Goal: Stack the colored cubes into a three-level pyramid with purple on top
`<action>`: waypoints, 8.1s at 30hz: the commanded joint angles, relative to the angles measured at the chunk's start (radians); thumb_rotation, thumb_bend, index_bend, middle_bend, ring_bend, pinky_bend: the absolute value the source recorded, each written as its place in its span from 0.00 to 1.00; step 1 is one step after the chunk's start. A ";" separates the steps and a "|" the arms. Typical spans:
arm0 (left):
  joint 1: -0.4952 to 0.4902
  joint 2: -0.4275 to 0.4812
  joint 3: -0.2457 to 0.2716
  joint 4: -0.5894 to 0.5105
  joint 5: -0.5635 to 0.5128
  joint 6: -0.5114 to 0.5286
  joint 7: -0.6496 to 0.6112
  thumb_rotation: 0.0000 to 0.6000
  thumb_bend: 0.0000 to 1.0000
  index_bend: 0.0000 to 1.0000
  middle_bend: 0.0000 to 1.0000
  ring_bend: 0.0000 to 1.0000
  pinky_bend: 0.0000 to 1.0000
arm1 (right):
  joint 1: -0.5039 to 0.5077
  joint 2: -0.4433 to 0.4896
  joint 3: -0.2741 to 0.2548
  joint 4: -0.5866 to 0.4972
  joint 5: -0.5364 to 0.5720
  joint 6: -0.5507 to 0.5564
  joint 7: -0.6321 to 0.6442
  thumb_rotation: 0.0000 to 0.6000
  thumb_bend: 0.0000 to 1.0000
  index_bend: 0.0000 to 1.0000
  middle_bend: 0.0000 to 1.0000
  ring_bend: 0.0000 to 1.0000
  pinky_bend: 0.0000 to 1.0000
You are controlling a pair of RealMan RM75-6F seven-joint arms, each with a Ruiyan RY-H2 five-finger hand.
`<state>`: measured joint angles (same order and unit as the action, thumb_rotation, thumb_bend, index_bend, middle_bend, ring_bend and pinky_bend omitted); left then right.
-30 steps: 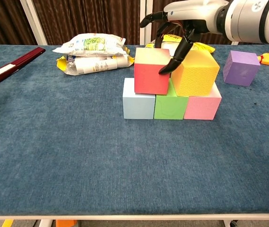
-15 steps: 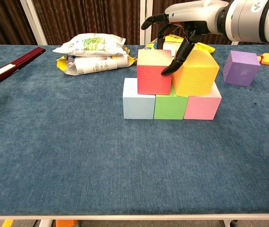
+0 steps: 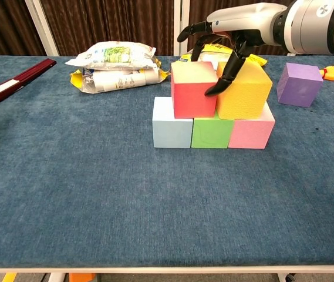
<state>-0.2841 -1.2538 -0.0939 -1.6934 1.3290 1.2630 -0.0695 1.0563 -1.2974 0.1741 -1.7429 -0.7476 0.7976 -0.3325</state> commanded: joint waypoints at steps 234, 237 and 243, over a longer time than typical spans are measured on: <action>0.019 0.024 0.006 0.018 0.054 0.011 -0.122 1.00 0.09 0.02 0.00 0.00 0.01 | 0.070 0.297 0.054 -0.340 0.285 0.173 -0.245 1.00 0.12 0.00 0.56 0.11 0.00; 0.020 0.024 0.007 0.019 0.058 0.013 -0.126 1.00 0.09 0.02 0.00 0.00 0.01 | 0.093 0.303 0.050 -0.358 0.325 0.186 -0.272 1.00 0.13 0.00 0.56 0.11 0.00; 0.024 0.025 0.009 0.022 0.060 0.017 -0.131 1.00 0.09 0.02 0.00 0.00 0.01 | 0.125 0.288 0.042 -0.356 0.374 0.197 -0.297 1.00 0.12 0.00 0.56 0.11 0.00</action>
<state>-0.2596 -1.2285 -0.0850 -1.6718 1.3889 1.2803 -0.2003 1.1787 -1.0067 0.2178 -2.0997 -0.3770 0.9923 -0.6266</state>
